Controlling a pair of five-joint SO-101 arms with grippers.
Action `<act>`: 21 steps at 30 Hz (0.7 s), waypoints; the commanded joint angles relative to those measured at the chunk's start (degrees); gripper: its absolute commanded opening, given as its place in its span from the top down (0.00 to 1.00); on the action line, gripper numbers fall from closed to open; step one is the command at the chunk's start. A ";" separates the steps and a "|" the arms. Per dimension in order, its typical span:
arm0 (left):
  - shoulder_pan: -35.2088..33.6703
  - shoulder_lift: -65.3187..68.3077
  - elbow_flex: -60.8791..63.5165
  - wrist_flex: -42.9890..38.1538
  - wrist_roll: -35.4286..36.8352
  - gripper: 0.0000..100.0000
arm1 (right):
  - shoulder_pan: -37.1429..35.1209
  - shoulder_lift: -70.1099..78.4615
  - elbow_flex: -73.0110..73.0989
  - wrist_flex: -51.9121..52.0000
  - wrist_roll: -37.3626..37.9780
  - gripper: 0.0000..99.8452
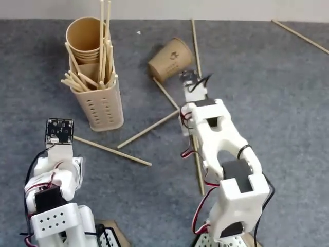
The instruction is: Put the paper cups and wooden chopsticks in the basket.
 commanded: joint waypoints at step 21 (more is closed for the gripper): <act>0.75 -0.31 -0.48 -0.97 0.70 0.80 | -14.64 -32.31 -14.99 -37.32 -14.33 1.00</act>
